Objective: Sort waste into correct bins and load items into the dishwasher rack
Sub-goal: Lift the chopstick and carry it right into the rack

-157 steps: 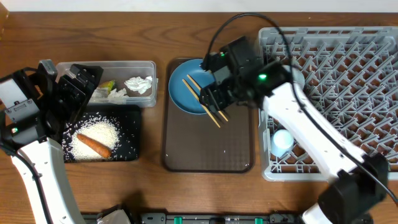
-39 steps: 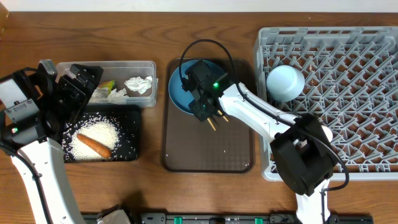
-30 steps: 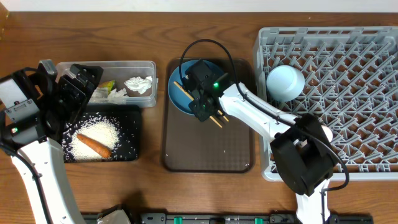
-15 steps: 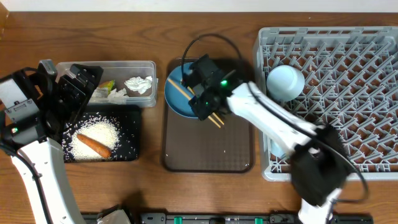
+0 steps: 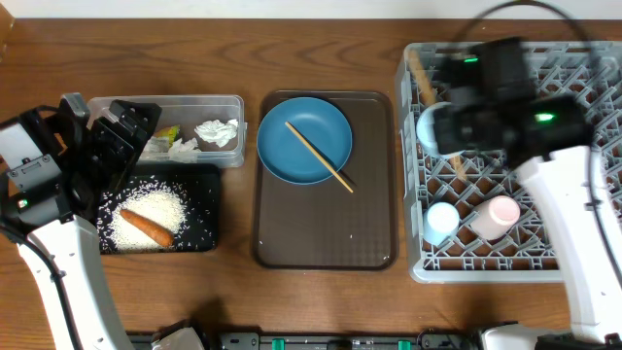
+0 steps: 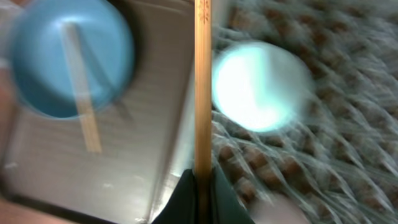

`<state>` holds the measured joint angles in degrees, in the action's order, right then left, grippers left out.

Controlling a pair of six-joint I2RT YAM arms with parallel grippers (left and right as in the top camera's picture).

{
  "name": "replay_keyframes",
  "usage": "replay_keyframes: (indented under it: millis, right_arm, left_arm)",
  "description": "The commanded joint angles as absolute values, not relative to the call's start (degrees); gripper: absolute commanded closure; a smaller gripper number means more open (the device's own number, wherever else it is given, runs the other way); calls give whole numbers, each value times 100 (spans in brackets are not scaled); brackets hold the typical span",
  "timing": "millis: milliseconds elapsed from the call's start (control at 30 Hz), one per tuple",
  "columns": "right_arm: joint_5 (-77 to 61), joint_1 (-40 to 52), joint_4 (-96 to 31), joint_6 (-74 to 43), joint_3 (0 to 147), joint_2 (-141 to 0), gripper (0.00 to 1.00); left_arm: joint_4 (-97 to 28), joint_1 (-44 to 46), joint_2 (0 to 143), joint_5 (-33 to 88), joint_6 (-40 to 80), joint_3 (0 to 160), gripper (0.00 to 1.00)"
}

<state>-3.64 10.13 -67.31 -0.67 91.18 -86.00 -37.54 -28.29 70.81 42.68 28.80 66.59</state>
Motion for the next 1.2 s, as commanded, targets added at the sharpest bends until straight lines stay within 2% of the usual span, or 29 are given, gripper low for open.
replay_keyframes:
  millis: [0,167,267,467,667,1167]
  right_arm:
    - [-191,272,-6834,198,9118,-8552,99]
    - [-130,-622,-6497,287,8766,-8569,99]
    - [-152,-814,-6224,593,8508,-8606,99]
    - [-185,-829,-5511,1293,7894,-8626,99]
    - [403,-829,-4947,1291,7509,-8626,99]
    - [475,-952,-3957,1262,6622,-8628,99]
  left_arm:
    - [-3771,-2856,6997,4278,2923,6775,2]
    - [-3771,-2856,7000,4278,2923,6775,2]
    - [-3771,-2856,7000,4278,2923,6775,2]
    - [-3771,-2856,7000,4278,2923,6775,2]
    - [-3771,-2856,7000,4278,2923,6775,2]
    - [-3771,-2856,7000,4278,2923,6775,2]
